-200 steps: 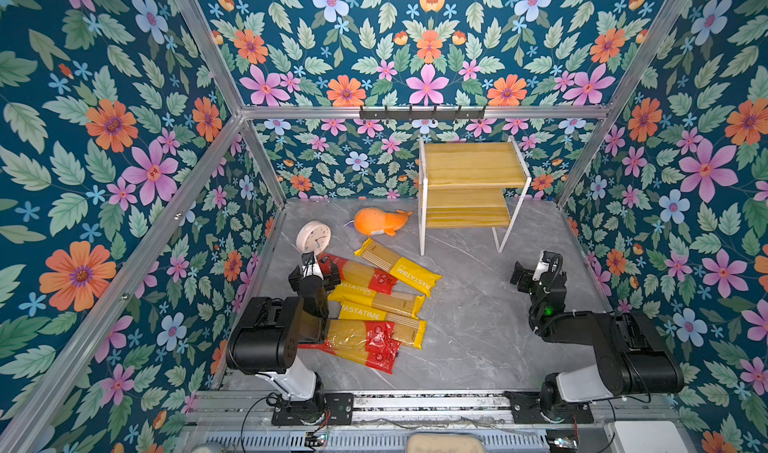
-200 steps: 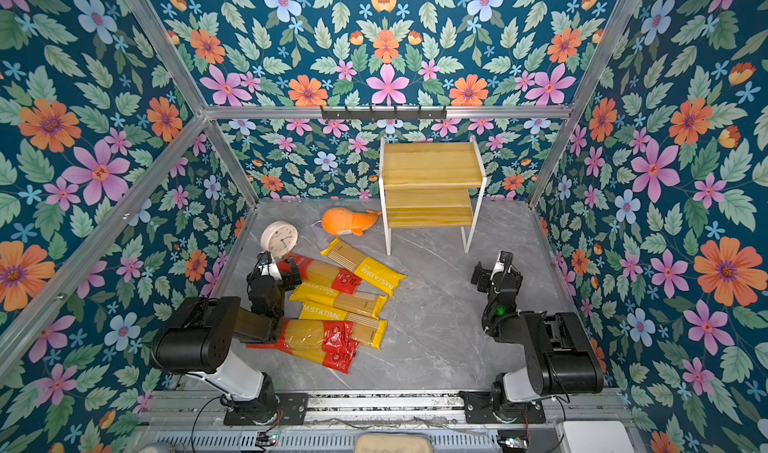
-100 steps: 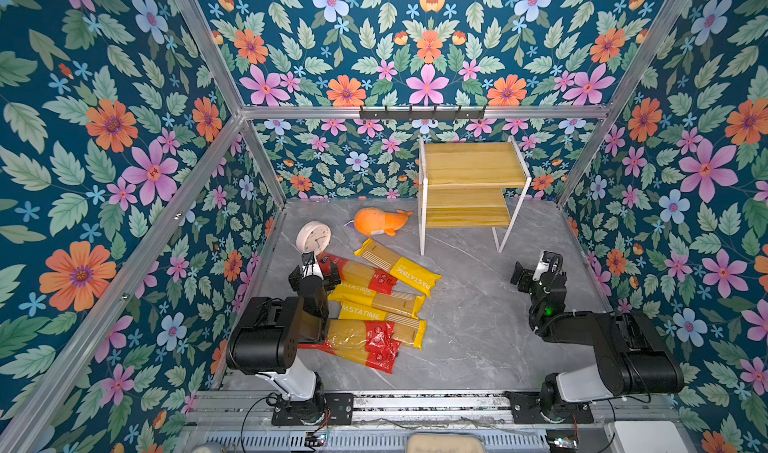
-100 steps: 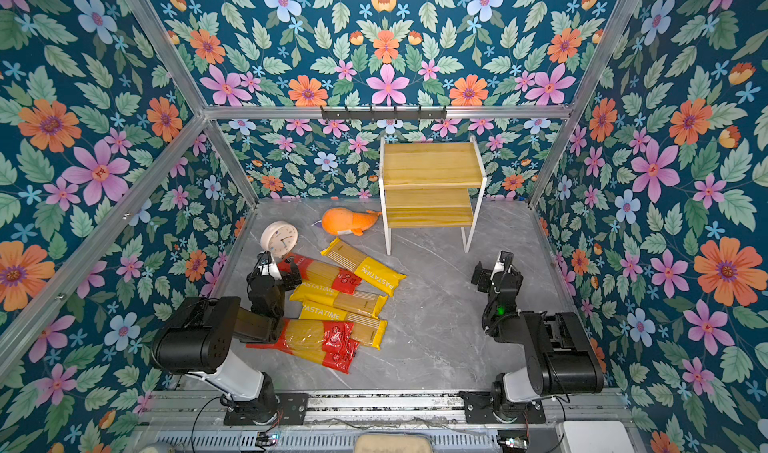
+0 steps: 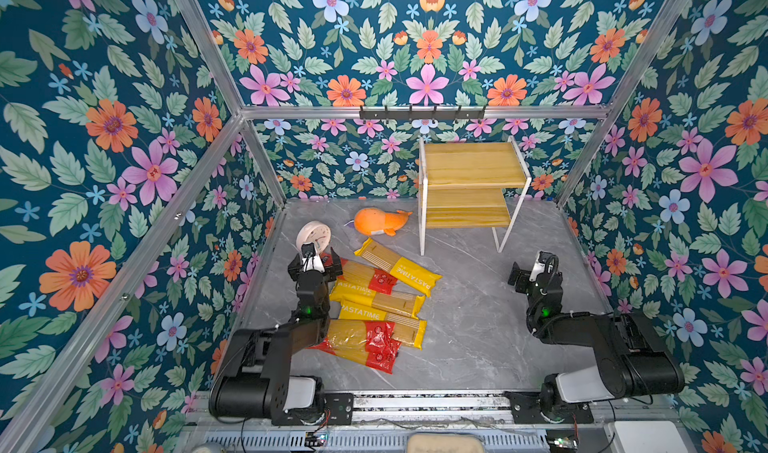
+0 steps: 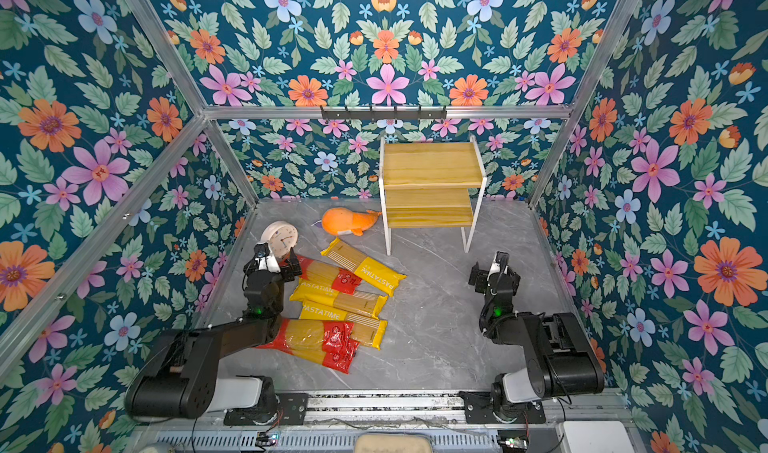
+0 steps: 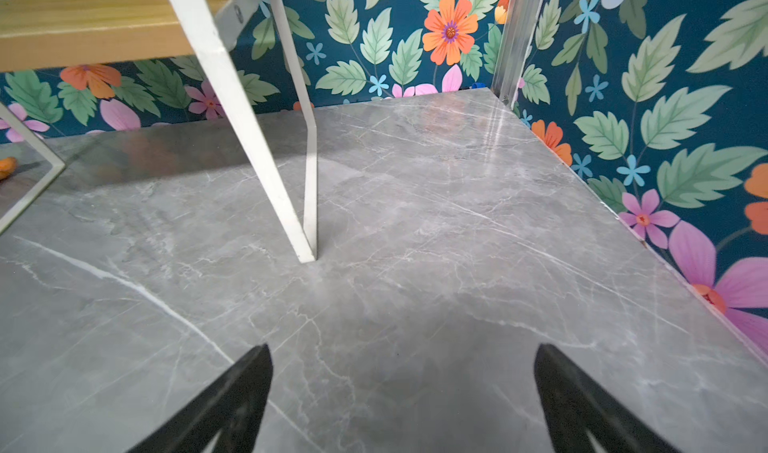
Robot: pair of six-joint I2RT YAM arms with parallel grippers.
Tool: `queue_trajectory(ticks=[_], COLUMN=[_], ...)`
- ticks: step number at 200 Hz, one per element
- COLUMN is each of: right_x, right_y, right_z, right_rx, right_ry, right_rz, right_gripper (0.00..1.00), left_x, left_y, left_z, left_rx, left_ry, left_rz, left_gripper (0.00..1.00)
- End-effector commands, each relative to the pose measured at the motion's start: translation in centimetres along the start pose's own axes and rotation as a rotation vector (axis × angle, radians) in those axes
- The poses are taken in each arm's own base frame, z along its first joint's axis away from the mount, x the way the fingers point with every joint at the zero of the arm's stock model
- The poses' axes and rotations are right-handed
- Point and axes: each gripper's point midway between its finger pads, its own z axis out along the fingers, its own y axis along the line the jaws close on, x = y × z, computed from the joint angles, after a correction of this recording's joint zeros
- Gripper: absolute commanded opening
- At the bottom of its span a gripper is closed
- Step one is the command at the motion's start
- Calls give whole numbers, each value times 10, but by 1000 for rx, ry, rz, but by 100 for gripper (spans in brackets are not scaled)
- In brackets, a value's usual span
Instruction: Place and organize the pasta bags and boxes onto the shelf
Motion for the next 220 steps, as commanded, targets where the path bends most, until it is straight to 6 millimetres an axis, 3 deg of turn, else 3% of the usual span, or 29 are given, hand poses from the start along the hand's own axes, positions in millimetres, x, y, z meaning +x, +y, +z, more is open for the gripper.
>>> queue_trajectory(ticks=[1, 16, 33, 54, 73, 85, 101, 117, 132, 151, 166, 191, 220], right_x=[-8, -9, -28, -61, -66, -61, -47, -38, -36, -30, -20, 5, 36], right_y=[-4, -5, 6, 15, 2, 7, 27, 66, 87, 98, 115, 178, 253], right_z=[1, 3, 0, -16, -38, -55, -69, -83, -102, -124, -143, -183, -235], right_rx=[23, 13, -26, -1, 175, 176, 84, -178, -331, -368, -403, -580, -793], right_ry=[-24, 2, 50, 85, 237, 380, 520, 595, 589, 614, 638, 713, 872], right_rz=[-7, 7, -34, -89, 7, 99, 261, 284, 323, 348, 314, 203, 116], right_gripper=[99, 99, 99, 99, 99, 99, 99, 99, 86, 78, 77, 76, 75], left_x=[20, 14, 6, -7, -20, -29, -40, -44, -53, -64, -60, -26, 9], left_y=[15, 11, 6, 2, -5, -8, -6, 11, 27, 4, -9, -47, -95], left_z=[-13, -21, -28, -35, -40, -43, -47, -55, -65, -71, -72, -78, -105], left_rx=[-83, -57, -39, -38, -37, -33, -39, -135, -204, -27, 47, 184, 270], left_ry=[128, 136, 141, 140, 154, 178, 204, 222, 221, 215, 252, 408, 475], left_rz=[-32, -71, -109, -150, -151, -122, -117, -216, -236, -176, -182, -271, -293], left_gripper=[100, 100, 100, 100, 100, 100, 100, 100, 100, 96, 90, 80, 77])
